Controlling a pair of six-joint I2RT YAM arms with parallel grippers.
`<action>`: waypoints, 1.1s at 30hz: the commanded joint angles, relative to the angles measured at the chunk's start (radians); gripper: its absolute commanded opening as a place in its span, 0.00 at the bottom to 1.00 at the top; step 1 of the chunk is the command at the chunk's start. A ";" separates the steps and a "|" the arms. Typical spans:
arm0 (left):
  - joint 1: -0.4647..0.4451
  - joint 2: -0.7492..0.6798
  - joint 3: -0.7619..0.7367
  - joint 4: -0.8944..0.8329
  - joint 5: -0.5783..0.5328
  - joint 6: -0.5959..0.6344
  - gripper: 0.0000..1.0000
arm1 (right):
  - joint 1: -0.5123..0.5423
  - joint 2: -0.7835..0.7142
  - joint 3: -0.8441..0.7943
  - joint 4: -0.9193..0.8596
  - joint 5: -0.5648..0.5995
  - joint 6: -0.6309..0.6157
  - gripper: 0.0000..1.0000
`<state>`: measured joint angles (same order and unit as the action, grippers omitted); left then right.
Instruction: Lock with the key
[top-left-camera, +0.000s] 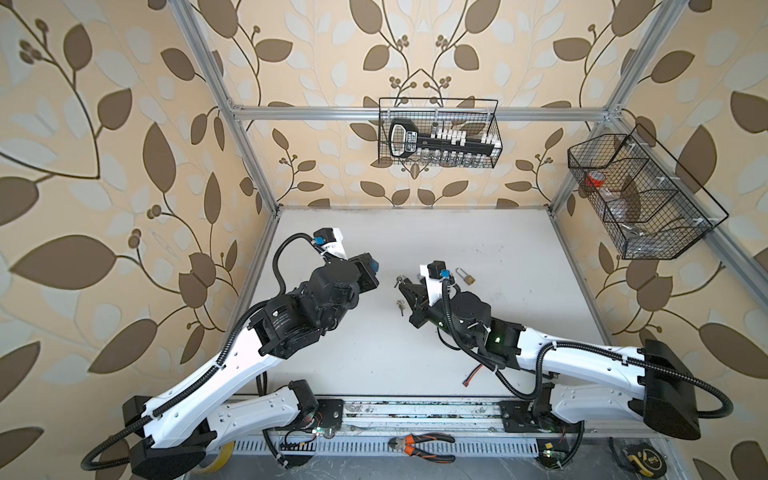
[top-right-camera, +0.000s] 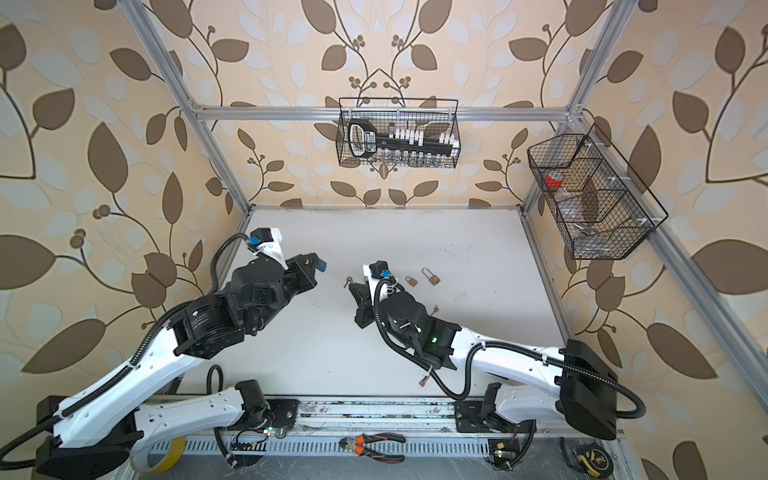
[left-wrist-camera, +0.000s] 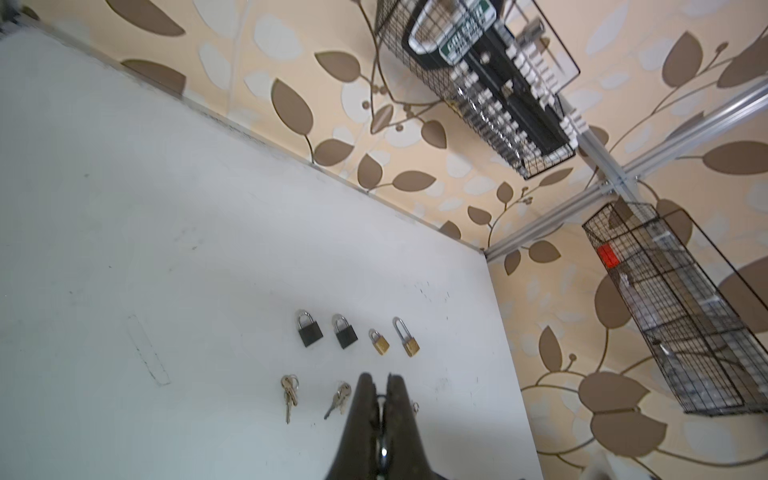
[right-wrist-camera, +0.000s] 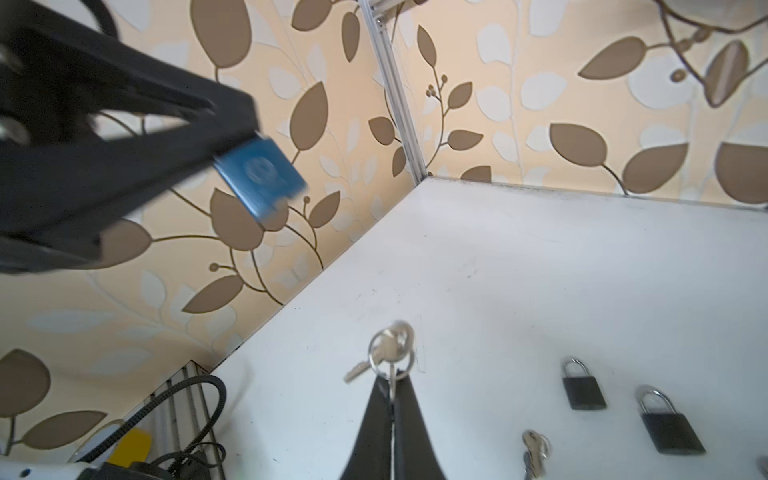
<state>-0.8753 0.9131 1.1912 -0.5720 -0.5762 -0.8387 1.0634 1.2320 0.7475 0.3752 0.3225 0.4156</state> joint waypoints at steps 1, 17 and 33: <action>0.003 -0.045 0.005 0.023 -0.101 0.016 0.00 | -0.010 -0.034 -0.035 -0.042 0.023 0.029 0.00; 0.268 0.157 0.135 -0.259 0.307 0.118 0.00 | -0.082 0.066 0.022 -0.251 -0.194 0.007 0.00; 0.667 0.107 -0.074 -0.238 0.670 0.148 0.00 | -0.202 0.383 0.276 -0.510 -0.474 -0.027 0.00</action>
<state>-0.2600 1.0637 1.1275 -0.8021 0.0170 -0.7227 0.8513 1.5471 0.9531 -0.0502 -0.0883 0.4179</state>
